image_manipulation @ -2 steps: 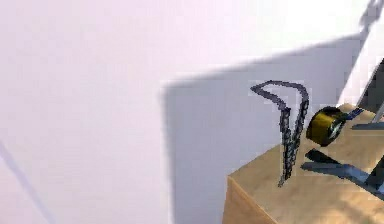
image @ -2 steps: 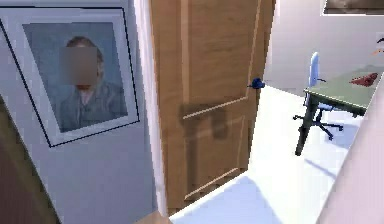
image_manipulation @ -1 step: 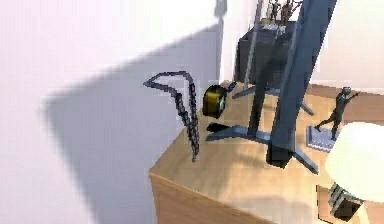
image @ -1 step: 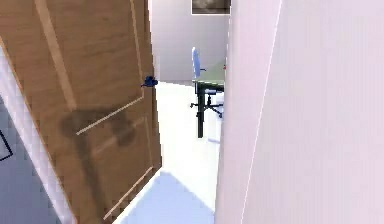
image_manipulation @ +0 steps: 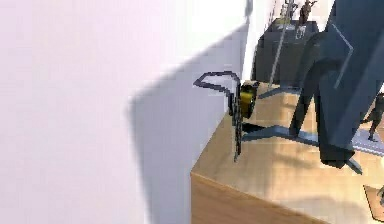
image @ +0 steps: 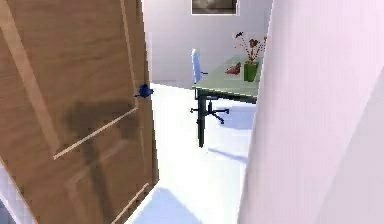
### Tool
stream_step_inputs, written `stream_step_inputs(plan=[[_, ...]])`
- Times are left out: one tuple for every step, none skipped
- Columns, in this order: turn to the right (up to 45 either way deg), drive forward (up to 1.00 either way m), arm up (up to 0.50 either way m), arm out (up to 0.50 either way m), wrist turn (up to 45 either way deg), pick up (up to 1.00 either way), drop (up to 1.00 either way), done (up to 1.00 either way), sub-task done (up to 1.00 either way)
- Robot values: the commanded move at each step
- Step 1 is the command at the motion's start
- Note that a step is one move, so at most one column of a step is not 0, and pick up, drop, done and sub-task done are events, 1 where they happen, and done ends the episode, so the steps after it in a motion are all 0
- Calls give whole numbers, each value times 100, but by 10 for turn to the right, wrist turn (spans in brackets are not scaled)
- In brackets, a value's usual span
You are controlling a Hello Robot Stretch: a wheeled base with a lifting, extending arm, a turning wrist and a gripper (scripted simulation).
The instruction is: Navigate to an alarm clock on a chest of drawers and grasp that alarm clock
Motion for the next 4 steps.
stream_step_inputs(plan=[[-450, 0, 0, 0, 0, 0, 0, 0, 0], [-180, 0, 0, 0, 0, 0, 0, 0, 0], [0, 45, 0, 0, 0, 0, 0, 0, 0], [450, 0, 0, 0, 0, 0, 0, 0, 0]])
